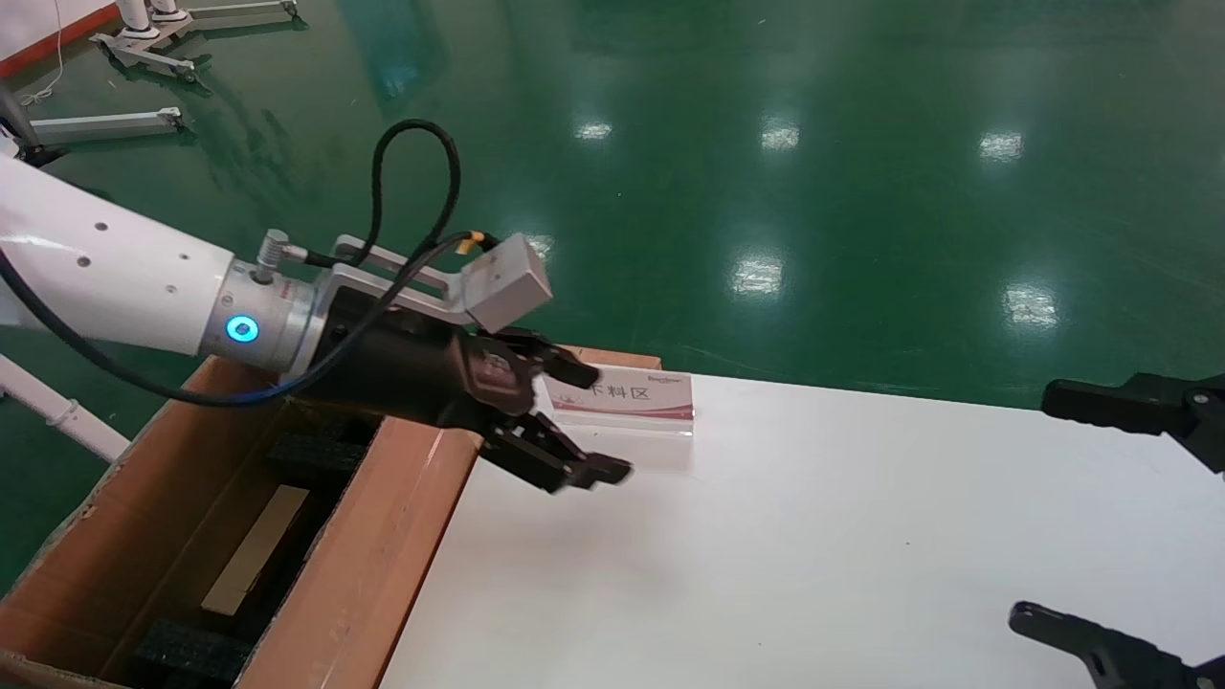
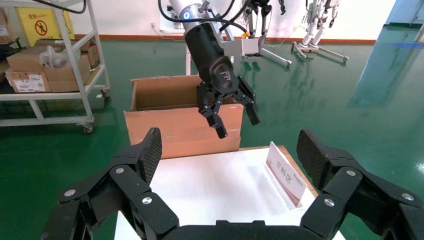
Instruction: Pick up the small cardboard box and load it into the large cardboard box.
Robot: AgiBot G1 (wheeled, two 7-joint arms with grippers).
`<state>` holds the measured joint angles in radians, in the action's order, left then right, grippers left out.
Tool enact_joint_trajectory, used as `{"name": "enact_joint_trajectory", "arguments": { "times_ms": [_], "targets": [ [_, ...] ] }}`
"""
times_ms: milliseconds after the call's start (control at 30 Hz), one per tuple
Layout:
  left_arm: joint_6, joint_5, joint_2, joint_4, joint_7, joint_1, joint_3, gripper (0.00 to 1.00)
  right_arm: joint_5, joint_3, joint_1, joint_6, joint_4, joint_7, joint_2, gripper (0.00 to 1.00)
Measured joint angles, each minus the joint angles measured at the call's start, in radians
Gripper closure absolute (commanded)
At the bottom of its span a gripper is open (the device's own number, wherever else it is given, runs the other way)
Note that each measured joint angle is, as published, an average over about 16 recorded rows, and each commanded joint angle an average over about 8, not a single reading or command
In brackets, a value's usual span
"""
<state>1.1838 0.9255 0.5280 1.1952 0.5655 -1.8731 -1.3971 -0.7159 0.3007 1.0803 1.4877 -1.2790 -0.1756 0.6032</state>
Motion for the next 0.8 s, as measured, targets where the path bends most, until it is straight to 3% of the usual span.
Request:
{"name": "enact_joint_trajectory", "arguments": {
  "times_ms": [800],
  "targets": [
    [0.231, -0.145, 0.062, 0.066, -0.28, 0.592, 0.829, 0.0, 0.001, 0.001, 0.0, 0.0, 0.0, 0.001, 0.0, 0.0]
  ]
}}
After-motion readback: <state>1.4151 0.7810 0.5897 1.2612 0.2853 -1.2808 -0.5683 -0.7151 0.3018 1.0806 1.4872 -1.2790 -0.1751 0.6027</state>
